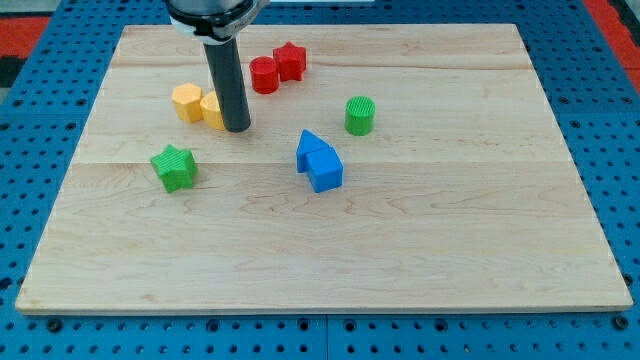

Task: Move your arm to the green star

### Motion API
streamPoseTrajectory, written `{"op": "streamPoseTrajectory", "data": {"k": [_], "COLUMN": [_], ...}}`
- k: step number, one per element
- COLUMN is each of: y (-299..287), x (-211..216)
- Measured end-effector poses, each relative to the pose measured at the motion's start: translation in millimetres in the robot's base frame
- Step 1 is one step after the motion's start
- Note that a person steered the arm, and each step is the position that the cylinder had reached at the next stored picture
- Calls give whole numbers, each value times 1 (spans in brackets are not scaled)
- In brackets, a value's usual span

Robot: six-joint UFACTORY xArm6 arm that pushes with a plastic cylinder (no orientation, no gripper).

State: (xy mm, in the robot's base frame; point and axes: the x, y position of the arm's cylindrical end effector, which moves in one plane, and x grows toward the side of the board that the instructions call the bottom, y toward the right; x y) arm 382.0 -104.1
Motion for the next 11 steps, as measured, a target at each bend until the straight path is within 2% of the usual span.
{"op": "streamPoseTrajectory", "data": {"k": [2,3,5,7,9,11], "y": [-9,-5,-78,-123,-125,-123], "x": [-7,5,6,46,85,95]}}
